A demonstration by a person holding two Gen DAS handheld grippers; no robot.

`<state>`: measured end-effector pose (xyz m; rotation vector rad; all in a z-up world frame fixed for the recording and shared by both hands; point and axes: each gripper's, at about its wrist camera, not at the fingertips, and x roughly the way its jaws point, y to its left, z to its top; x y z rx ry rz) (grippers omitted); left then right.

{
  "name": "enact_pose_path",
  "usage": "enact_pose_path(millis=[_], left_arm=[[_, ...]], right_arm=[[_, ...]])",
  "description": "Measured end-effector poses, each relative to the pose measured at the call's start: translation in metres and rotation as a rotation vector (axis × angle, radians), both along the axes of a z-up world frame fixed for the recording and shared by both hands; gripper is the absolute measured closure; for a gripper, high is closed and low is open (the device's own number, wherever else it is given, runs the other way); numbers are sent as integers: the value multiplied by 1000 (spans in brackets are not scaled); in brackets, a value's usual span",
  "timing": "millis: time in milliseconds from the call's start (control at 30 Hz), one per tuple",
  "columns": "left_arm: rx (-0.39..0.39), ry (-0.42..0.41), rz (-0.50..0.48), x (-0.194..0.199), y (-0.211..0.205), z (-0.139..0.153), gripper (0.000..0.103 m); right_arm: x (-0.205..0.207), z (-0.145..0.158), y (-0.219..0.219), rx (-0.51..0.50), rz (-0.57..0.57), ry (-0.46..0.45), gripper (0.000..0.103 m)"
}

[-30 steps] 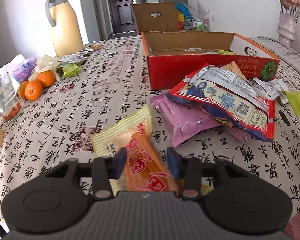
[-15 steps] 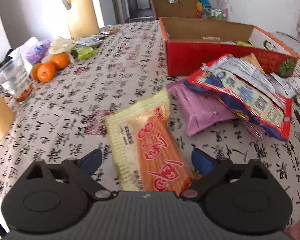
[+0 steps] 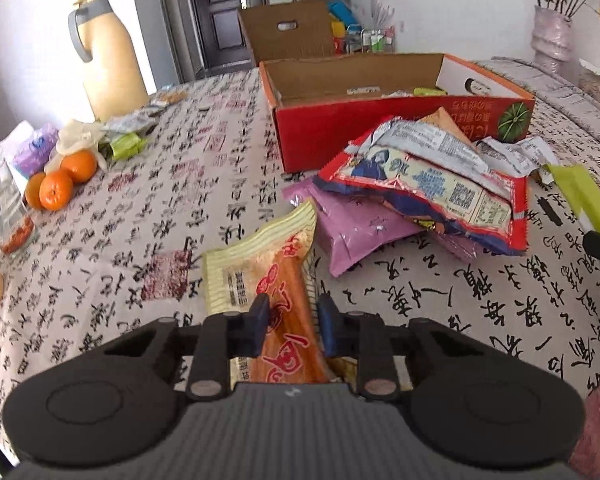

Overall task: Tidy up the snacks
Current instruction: 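Grasp the orange-and-yellow stick-snack bag with the left tool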

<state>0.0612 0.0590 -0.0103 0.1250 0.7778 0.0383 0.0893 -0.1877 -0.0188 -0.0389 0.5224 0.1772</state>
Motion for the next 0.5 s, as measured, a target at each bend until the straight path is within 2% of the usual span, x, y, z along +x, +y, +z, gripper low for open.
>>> enact_pose_path(millis=[33, 67, 233, 367, 500], left_arm=[[10, -11, -7, -1, -2, 1, 83], [16, -19, -11, -2, -2, 3, 90], [27, -48, -26, -6, -6, 8, 92], [23, -77, -28, -9, -6, 15, 101], [17, -98, -23, -10, -4, 21, 100]], right_arm=[[0, 0, 0, -1, 1, -1, 68], [-1, 1, 1, -2, 1, -2, 68], [-1, 3, 1, -3, 0, -11, 68], [-1, 5, 1, -3, -2, -17, 68], [-2, 7, 1, -2, 0, -24, 68]])
